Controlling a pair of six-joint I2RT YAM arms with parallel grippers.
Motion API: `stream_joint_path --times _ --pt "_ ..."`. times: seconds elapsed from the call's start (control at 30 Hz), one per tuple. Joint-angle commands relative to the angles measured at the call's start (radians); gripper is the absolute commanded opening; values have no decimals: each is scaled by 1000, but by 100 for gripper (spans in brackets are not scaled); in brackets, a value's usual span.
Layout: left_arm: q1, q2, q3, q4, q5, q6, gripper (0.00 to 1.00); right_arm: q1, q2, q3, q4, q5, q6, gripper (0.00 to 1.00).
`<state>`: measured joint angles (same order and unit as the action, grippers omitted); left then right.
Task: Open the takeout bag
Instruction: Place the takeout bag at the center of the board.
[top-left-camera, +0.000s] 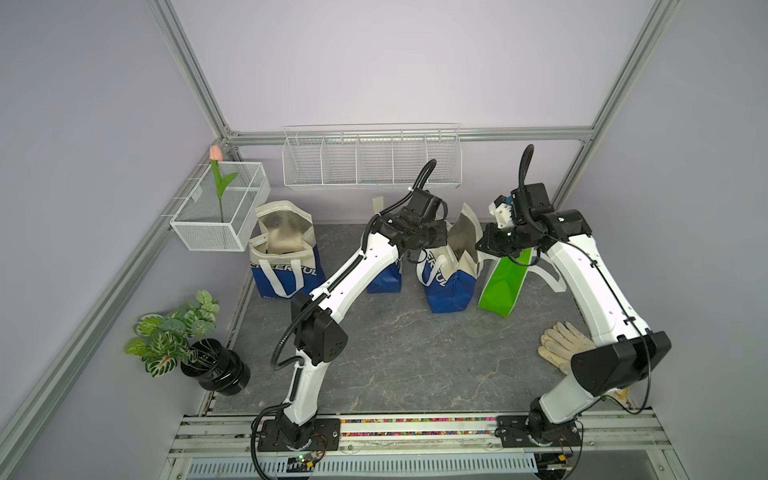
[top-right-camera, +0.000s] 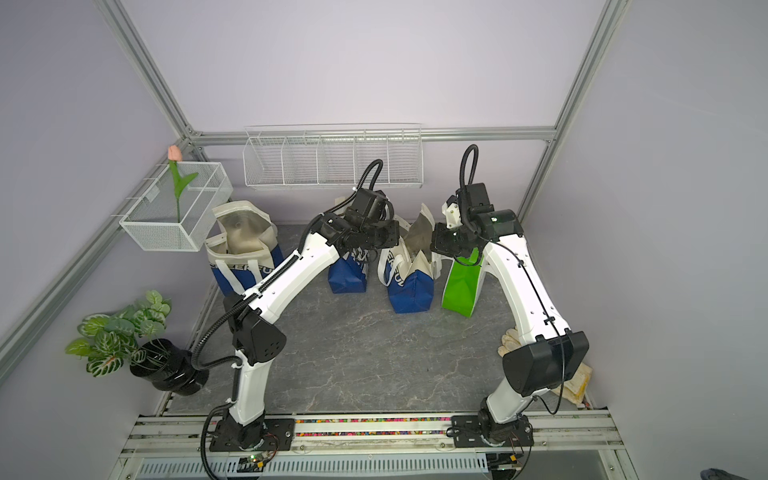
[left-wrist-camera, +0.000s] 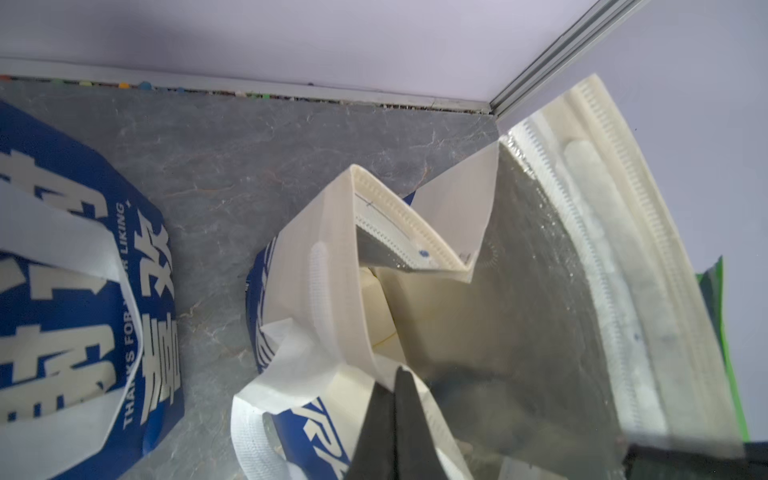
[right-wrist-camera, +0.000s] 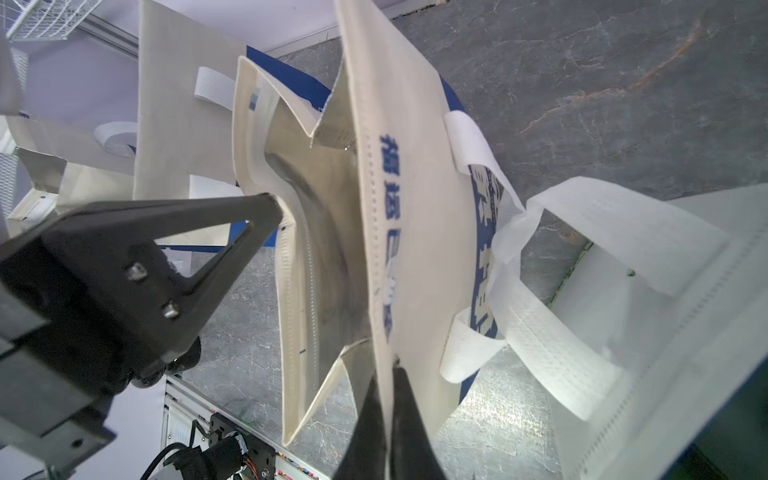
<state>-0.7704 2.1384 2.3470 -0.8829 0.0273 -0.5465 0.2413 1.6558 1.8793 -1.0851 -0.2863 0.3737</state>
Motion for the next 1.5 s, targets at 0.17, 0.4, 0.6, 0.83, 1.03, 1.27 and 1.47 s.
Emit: stream_joint_path --times 0.17,0.4,0.6,0.83,1.03,1.27,1.47 --pt "28 61 72 -18 61 40 0 -26 31 89 -58 -9 -63 7" --pt "31 80 108 -55 106 55 17 -29 20 61 -58 -8 -70 13" --pt "27 16 86 -99 106 85 42 -28 25 49 -62 66 -78 34" --pt "27 -197 -45 -137 -5 125 54 -14 -4 92 -89 158 -97 46" --pt "32 -457 -361 -81 -102 137 56 58 17 184 -159 276 -144 52" --pt "124 -754 -676 -21 -122 84 57 141 80 275 -224 411 -176 51" --pt "280 -929 -900 2 -59 -9 58 321 73 353 -226 556 -199 60"
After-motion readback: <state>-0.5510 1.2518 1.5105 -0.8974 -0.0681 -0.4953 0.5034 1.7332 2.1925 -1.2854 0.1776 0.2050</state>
